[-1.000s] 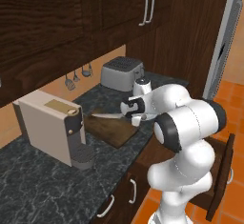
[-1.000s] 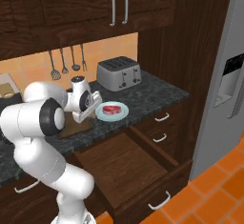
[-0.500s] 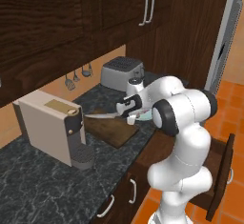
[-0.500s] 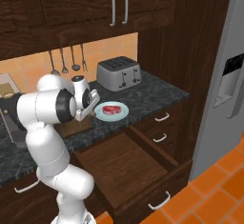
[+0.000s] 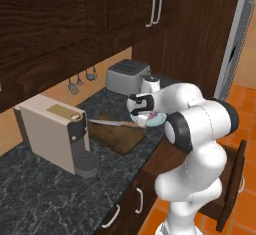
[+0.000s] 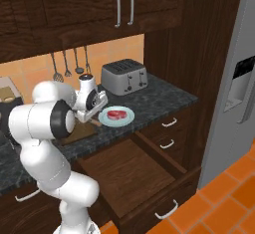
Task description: Pick up the knife from the drawer and place it on the cutting board. Then place the meat from the plate to the cutting board.
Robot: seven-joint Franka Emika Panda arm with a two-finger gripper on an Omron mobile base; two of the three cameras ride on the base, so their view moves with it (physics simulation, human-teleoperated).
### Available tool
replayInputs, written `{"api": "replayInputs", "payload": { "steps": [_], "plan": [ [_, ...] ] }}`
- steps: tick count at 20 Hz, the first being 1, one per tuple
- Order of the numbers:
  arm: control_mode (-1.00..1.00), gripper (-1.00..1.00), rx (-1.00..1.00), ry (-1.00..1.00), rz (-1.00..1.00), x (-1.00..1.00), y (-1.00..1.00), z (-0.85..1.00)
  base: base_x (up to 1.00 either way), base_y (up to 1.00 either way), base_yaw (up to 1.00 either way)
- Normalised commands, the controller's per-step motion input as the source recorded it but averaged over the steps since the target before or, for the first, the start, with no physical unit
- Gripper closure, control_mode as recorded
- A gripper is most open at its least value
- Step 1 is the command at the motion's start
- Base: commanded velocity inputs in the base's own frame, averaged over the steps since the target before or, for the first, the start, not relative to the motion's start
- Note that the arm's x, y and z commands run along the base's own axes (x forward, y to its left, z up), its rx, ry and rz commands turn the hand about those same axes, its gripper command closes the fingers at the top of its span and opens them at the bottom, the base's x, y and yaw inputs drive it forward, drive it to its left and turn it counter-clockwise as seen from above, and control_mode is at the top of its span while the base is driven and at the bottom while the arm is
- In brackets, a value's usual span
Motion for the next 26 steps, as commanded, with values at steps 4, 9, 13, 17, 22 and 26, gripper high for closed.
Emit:
{"api": "replayInputs", "payload": {
  "steps": [4,9,13,17,22,26],
  "plan": [
    [-1.0,-1.0,0.22,0.06,0.02,0.67,-1.0,0.47,0.0,0.0,0.0],
    [-1.0,-1.0,0.02,0.02,0.4,0.81,-0.82,-0.01,0.0,0.0,0.0],
    [-1.0,-1.0,-0.01,0.0,0.54,0.44,-0.19,-0.13,0.0,0.0,0.0],
    [-1.0,-1.0,-0.02,-0.06,0.38,0.16,0.1,-0.54,0.0,0.0,0.0],
    [-1.0,-1.0,0.0,-0.08,0.22,0.44,0.14,-0.57,0.0,0.0,0.0],
    [-1.0,-1.0,-0.02,-0.05,0.19,0.35,0.02,-0.48,0.0,0.0,0.0]
  ]
}}
